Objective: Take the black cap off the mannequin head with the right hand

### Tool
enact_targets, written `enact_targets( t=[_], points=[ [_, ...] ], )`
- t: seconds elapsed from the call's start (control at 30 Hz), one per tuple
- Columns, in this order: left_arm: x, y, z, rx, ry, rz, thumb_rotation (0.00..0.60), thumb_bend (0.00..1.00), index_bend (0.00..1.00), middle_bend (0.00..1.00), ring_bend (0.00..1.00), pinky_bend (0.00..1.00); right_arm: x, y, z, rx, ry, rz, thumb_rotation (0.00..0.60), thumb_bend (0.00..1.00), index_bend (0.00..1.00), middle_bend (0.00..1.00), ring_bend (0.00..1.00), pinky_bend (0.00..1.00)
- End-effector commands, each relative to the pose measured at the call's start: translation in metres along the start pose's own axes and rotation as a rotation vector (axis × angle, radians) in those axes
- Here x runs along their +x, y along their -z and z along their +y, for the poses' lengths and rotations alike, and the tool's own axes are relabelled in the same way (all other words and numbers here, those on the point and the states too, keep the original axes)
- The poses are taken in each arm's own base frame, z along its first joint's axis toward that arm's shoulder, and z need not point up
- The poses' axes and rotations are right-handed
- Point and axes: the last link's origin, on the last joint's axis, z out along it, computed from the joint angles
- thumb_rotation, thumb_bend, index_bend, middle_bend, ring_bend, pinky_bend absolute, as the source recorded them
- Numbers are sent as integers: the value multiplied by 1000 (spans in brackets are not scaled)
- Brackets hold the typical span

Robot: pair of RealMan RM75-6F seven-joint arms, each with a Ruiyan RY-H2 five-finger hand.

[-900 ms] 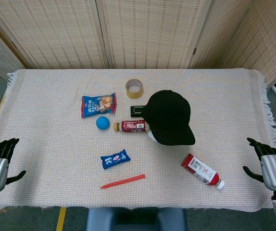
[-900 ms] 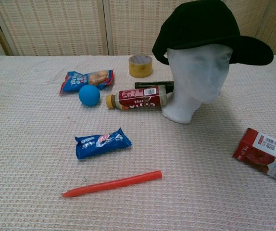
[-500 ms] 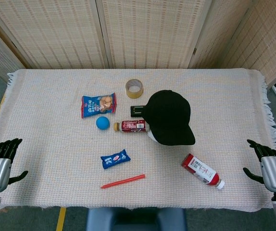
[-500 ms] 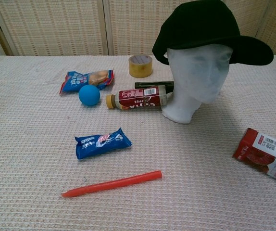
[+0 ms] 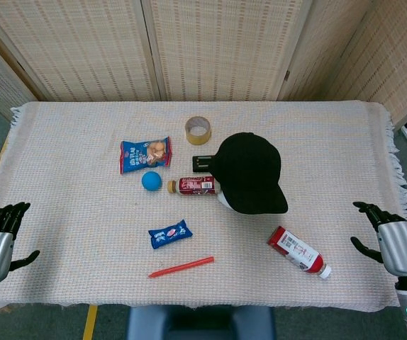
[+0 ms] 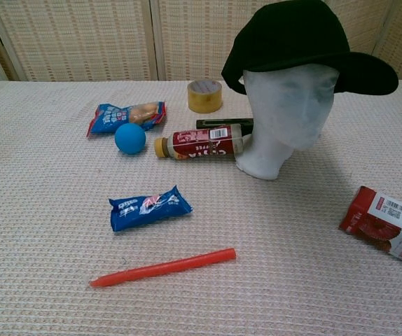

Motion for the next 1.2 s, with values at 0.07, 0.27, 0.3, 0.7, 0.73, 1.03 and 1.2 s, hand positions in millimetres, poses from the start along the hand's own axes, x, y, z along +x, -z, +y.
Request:
enact_targets(
  t=[0.07,0.27,0.3,0.7,0.73,1.03,1.2],
  points=[
    [0,1,0,1,-1,-3,600,77,127,157,117,155,4,-13,-12,44,-8,30,600,93,270,405,696,804],
    [2,-1,0,-2,1,-1,600,77,134,156,116,155,-5,-37,-40,126,-38,25,600,87,262,411,765,859],
    [2,-1,1,-4,1,-2,600,77,136,156,117,155,-7,-42,-46,142,-43,19,600,87,261,411,768,860],
    [2,-1,-3,7,-1,-12,600,77,139,155,116,155,-34,-80,-105,240,-171,34,600,145,325,424,800,884],
    [2,-1,-3,8,-1,-13,600,77,139,155,116,155,-35,-82,-107,242,-178,39,600,158,335,430,802,889],
    [1,-1,-2,5,2,-28,600,77,139,150,117,155,-49,-96,-124,238,-233,77,600,294,462,498,818,917],
    [1,-1,-2,8,2,-45,600,77,139,147,117,155,-51,-100,-127,240,-254,103,600,412,627,589,857,970]
  ],
)
